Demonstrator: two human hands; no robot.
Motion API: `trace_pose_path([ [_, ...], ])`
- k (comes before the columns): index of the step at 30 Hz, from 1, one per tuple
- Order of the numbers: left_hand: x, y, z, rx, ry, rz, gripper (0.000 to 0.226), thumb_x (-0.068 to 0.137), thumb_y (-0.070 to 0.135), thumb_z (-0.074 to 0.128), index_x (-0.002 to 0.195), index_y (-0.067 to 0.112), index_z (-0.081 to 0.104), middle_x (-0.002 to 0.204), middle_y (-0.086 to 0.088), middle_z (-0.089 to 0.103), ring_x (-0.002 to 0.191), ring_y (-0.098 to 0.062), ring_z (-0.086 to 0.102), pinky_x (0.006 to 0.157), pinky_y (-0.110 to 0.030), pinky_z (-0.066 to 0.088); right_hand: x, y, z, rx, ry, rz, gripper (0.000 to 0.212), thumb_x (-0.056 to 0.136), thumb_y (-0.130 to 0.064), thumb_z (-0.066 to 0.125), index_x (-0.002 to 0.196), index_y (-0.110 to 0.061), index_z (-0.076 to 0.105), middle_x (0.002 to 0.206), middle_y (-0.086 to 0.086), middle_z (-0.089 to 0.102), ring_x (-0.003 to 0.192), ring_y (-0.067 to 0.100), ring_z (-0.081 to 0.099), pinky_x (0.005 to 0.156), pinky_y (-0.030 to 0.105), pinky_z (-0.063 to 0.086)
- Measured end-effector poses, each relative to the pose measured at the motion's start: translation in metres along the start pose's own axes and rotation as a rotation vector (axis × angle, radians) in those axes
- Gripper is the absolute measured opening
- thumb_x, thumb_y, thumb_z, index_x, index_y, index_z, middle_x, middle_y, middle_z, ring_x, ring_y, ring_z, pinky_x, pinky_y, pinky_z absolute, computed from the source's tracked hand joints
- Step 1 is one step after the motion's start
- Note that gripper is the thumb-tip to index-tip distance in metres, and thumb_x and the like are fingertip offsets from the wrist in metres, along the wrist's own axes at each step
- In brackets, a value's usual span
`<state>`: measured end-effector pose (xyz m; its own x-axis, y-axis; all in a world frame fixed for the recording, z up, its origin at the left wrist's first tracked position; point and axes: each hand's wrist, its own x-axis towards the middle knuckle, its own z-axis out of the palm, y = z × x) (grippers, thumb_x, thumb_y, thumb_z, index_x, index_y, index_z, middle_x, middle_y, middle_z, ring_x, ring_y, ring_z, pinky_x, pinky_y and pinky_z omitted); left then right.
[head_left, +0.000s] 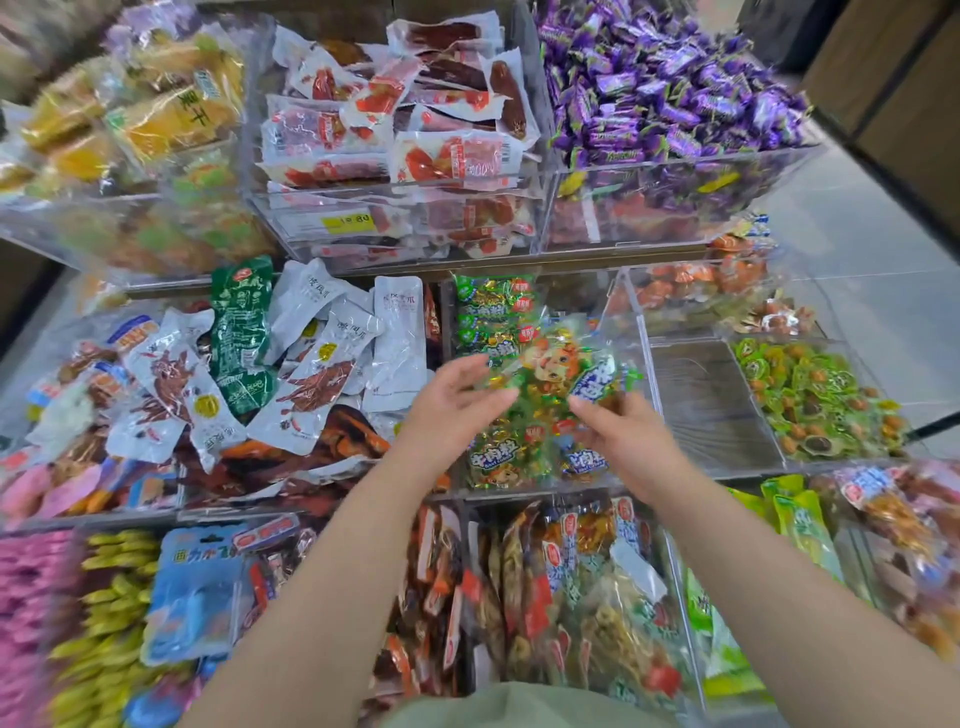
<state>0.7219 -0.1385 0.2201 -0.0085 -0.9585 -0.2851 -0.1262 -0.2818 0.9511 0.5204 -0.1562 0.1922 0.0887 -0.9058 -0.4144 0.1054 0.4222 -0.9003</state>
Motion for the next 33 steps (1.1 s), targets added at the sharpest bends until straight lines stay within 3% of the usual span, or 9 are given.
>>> trace_pose_path([
  [3, 0.013, -0.009, -0.017, 0.875, -0.059, 0.305, 0.094, 0.069, 0.049, 0.079, 0.147, 0.032, 0.029, 0.152, 0.009, 0.033, 0.141, -0.013, 0.029, 0.113, -0.034, 0.027, -0.002, -0.019, -0.031, -0.320, 0.006, -0.125, 0.025, 0.081, -0.015, 0.071, 0.100, -0.017, 0.056, 0.089, 0.000, 0.067, 0.072, 0.009, 0.064, 0.071, 0.025, 0.050],
  [5, 0.025, -0.015, -0.016, 1.295, -0.189, 0.373, 0.114, 0.069, 0.055, 0.077, 0.154, 0.024, 0.007, 0.161, 0.006, 0.007, 0.149, -0.020, 0.003, 0.118, -0.045, 0.011, -0.006, -0.029, -0.041, -0.496, -0.075, -0.187, 0.026, 0.077, -0.009, 0.075, 0.097, -0.018, 0.061, 0.079, -0.005, 0.064, 0.062, 0.005, 0.058, 0.063, 0.011, 0.045],
  [8, 0.039, -0.021, -0.011, 1.471, -0.246, 0.339, 0.106, 0.078, 0.060, 0.066, 0.154, 0.027, -0.001, 0.162, 0.000, -0.008, 0.149, -0.022, -0.004, 0.117, -0.052, 0.001, -0.009, -0.037, -0.034, -0.933, -0.197, -0.285, 0.021, 0.072, -0.017, 0.080, 0.088, -0.013, 0.066, 0.073, -0.004, 0.056, 0.063, 0.004, 0.048, 0.057, 0.009, 0.037],
  [11, 0.045, -0.023, -0.015, 1.564, -0.181, 0.328, 0.101, 0.078, 0.069, 0.057, 0.154, 0.028, 0.004, 0.156, -0.002, 0.022, 0.145, -0.022, 0.018, 0.116, -0.056, 0.004, -0.006, -0.028, -0.012, -1.464, -0.232, -0.396, 0.032, 0.079, -0.034, 0.071, 0.109, -0.024, 0.065, 0.101, -0.002, 0.065, 0.097, 0.018, 0.058, 0.083, 0.028, 0.047],
  [14, 0.046, -0.026, -0.020, 1.683, -0.166, 0.316, 0.106, 0.075, 0.078, 0.048, 0.154, 0.024, 0.002, 0.139, -0.003, 0.040, 0.138, -0.022, 0.027, 0.115, -0.059, 0.002, -0.002, -0.007, 0.015, -1.740, -0.255, -0.549, 0.033, 0.085, -0.039, 0.060, 0.116, -0.030, 0.059, 0.111, -0.002, 0.063, 0.109, 0.022, 0.053, 0.090, 0.036, 0.042],
  [18, 0.049, -0.018, -0.029, 1.624, -0.254, 0.269, 0.114, 0.073, 0.067, 0.065, 0.153, 0.025, -0.004, 0.158, -0.004, 0.015, 0.148, -0.026, -0.004, 0.114, -0.058, -0.008, 0.004, 0.014, 0.039, -1.733, -0.324, -0.653, 0.028, 0.087, -0.030, 0.058, 0.114, -0.024, 0.060, 0.105, 0.000, 0.062, 0.106, 0.023, 0.051, 0.083, 0.033, 0.042],
  [24, 0.047, 0.002, -0.036, 1.288, -0.647, 0.114, 0.127, 0.068, 0.030, 0.075, 0.148, 0.028, -0.024, 0.157, 0.001, -0.027, 0.137, -0.009, -0.033, 0.111, -0.044, -0.018, 0.016, 0.024, 0.026, -1.466, -0.309, -0.558, 0.034, 0.087, -0.034, 0.060, 0.121, -0.028, 0.059, 0.115, -0.004, 0.063, 0.108, 0.019, 0.056, 0.078, 0.031, 0.046],
  [29, 0.041, -0.005, -0.006, 1.412, -0.615, 0.304, 0.139, 0.060, 0.068, 0.074, 0.149, 0.024, -0.023, 0.152, 0.008, -0.029, 0.138, -0.011, -0.030, 0.110, -0.046, -0.020, 0.024, 0.032, 0.035, -1.376, -0.274, -0.589, 0.036, 0.085, -0.034, 0.065, 0.119, -0.027, 0.062, 0.111, -0.001, 0.066, 0.101, 0.020, 0.060, 0.078, 0.031, 0.048],
  [33, 0.031, -0.023, 0.013, 1.579, -0.475, 0.280, 0.110, 0.081, 0.068, 0.056, 0.153, 0.015, -0.009, 0.159, -0.009, -0.019, 0.146, -0.023, -0.020, 0.117, -0.053, -0.008, 0.016, 0.032, 0.021, -1.045, -0.280, -0.545, 0.034, 0.076, -0.029, 0.075, 0.107, -0.018, 0.067, 0.104, -0.001, 0.066, 0.095, 0.012, 0.058, 0.081, 0.023, 0.044],
])
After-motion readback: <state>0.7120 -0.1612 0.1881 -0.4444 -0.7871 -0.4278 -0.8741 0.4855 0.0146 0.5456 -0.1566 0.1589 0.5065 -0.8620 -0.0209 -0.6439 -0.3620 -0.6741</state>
